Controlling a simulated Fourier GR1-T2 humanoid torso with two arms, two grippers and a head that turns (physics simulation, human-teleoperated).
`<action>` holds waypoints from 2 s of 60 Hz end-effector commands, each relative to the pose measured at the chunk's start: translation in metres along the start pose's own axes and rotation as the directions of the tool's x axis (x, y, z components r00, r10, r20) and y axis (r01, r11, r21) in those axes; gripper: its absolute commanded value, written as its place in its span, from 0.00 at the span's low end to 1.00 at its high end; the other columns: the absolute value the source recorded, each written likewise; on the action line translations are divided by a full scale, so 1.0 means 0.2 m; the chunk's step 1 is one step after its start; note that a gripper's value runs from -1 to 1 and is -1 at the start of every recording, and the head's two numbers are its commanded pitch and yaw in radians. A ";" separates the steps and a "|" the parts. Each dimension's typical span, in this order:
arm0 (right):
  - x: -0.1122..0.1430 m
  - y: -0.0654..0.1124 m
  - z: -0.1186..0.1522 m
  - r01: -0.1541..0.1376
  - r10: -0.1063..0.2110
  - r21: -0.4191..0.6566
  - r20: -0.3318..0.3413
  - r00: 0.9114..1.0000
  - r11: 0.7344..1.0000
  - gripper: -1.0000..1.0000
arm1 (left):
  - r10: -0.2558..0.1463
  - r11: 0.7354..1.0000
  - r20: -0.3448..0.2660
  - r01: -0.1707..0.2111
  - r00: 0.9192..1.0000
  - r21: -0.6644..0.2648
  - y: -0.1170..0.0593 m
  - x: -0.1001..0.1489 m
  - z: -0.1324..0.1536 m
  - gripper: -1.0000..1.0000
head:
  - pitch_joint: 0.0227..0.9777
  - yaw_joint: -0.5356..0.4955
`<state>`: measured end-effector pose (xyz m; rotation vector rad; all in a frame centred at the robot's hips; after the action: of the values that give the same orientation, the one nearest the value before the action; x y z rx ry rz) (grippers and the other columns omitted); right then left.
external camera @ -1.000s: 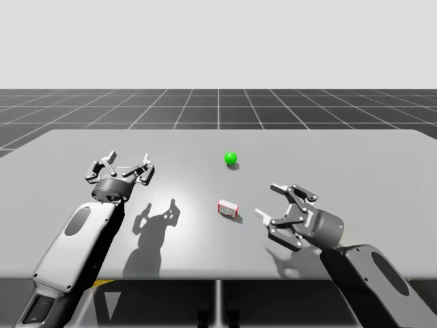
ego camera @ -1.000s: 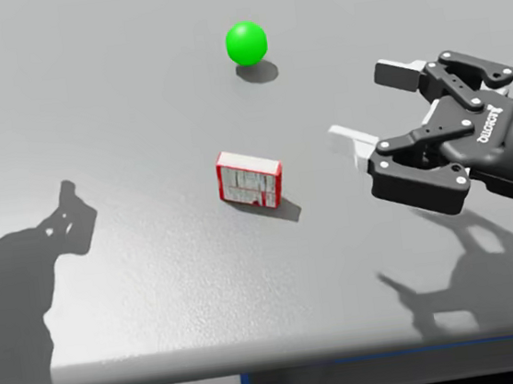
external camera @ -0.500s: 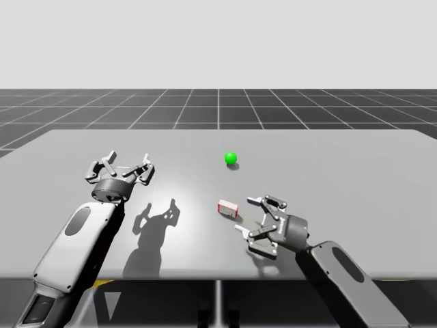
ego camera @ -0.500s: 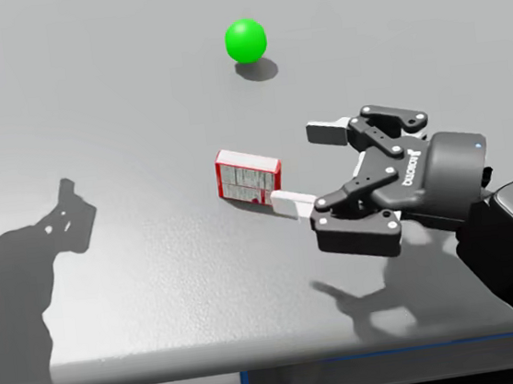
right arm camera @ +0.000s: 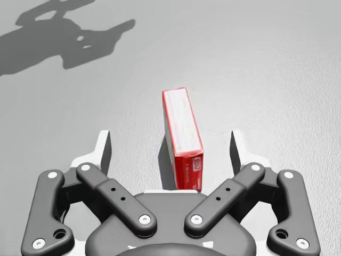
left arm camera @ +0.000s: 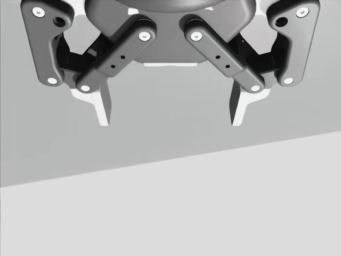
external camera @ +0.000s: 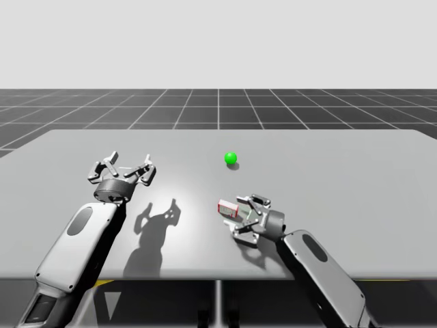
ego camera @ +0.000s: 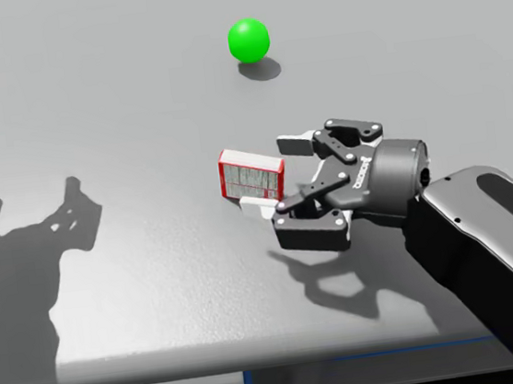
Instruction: Watch the red light. When it turns green, pick up the object.
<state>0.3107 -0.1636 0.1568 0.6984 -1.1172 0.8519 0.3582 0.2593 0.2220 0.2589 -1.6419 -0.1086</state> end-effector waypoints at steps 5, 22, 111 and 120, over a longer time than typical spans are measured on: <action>-0.02 -0.02 -0.09 0.009 -0.009 -0.004 -0.022 1.000 1.000 0.00 | 0.002 1.000 0.001 -0.002 1.000 0.000 0.00 0.00 0.00 0.00 | 0.91 0.46; -0.04 -0.03 -0.12 0.014 -0.013 0.013 -0.031 0.999 1.000 0.19 | 0.000 1.000 0.001 0.000 1.000 0.003 0.00 0.00 0.00 0.00 | 0.90 0.45; 0.20 -0.06 -0.03 -0.020 0.036 -0.099 0.164 0.986 0.995 1.00 | -0.003 1.000 0.000 0.003 1.000 0.001 0.00 0.00 0.00 0.00 | 0.46 0.45; 0.38 -0.05 0.01 -0.031 0.073 -0.158 0.267 0.961 0.987 1.00 | -0.009 1.000 0.001 0.009 1.000 0.000 -0.01 -0.01 0.00 0.00 | 0.47 0.45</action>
<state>0.3216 -0.1539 0.1922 0.7266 -1.3056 0.8048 0.3583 0.2580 0.2204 0.2645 -1.6418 -0.1132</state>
